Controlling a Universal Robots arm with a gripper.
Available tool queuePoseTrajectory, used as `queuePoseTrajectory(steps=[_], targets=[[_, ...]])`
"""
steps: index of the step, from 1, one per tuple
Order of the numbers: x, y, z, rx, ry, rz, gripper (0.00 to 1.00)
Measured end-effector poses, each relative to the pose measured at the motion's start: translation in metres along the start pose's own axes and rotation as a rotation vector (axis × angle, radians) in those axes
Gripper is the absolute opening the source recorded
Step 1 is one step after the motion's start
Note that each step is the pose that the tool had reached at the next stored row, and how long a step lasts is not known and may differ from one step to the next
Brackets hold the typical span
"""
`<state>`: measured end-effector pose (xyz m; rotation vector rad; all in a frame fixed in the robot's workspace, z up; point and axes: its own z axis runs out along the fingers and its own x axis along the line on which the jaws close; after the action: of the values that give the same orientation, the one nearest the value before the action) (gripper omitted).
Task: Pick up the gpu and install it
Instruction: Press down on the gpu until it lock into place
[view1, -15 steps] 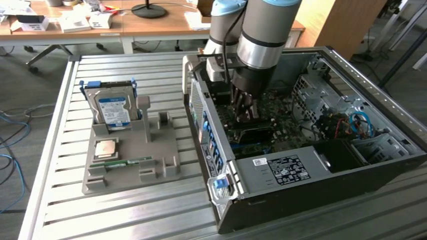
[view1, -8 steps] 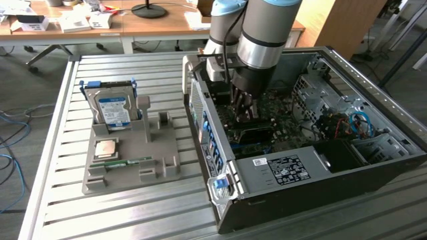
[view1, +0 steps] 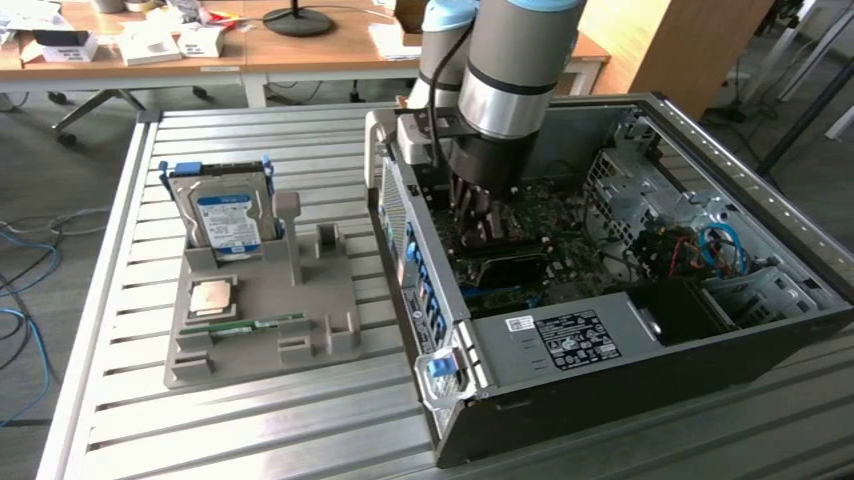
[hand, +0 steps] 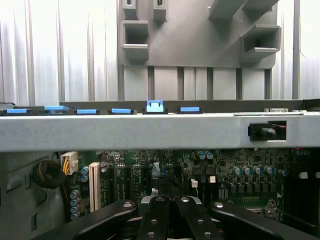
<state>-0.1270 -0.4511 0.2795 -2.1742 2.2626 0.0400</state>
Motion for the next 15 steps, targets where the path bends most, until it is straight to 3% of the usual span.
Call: queuePoseTrajectory(steps=[15], targets=[[0.001, 0.0213, 0.0003, 0.0007, -0.0001, 0.000, 0.11]])
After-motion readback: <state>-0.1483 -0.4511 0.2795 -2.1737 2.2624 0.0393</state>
